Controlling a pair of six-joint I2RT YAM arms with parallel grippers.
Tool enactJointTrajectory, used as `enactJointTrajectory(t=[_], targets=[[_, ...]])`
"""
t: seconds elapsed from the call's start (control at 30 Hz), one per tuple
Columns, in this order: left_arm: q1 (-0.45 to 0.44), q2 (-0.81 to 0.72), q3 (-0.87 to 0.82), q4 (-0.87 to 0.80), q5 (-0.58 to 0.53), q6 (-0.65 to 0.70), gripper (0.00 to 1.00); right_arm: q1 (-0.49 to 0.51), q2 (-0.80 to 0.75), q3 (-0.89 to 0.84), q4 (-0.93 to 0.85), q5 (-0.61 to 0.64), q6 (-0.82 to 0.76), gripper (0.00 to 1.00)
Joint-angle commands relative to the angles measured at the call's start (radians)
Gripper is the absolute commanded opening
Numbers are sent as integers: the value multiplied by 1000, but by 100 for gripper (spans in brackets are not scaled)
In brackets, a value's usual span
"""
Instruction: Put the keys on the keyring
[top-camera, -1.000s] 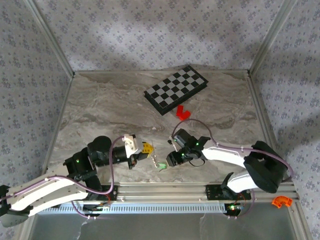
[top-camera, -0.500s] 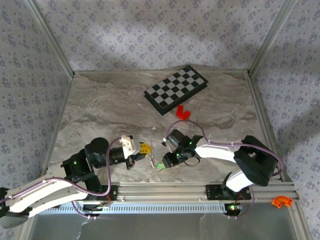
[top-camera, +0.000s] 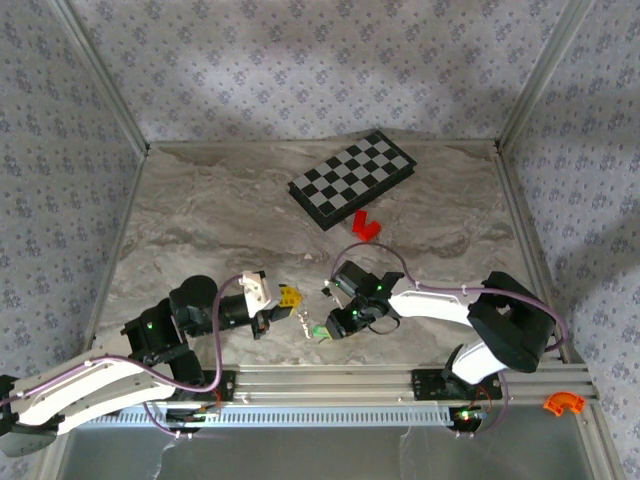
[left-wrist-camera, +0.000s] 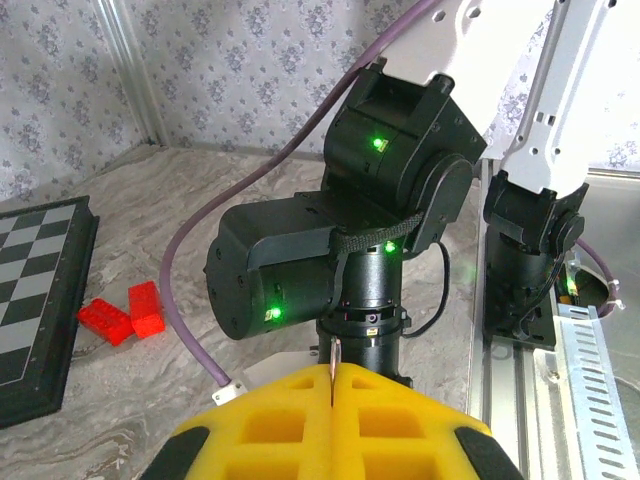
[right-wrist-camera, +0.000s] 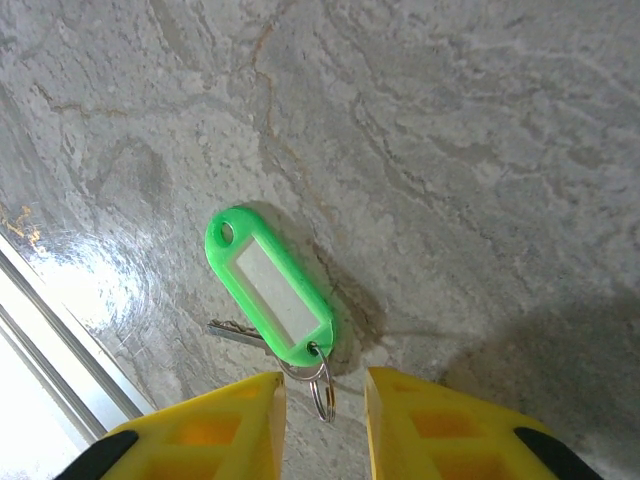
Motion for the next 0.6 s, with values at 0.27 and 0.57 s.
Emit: enactJointTrajectory(t=[0.27,0.57], targets=[[-3,-21,-15,27,-25,16,0,20,23,32,-26,-21,-37,19],[-3,-24,-18,22,-29,15,0,22,24,41,-42,-14,-48,14]])
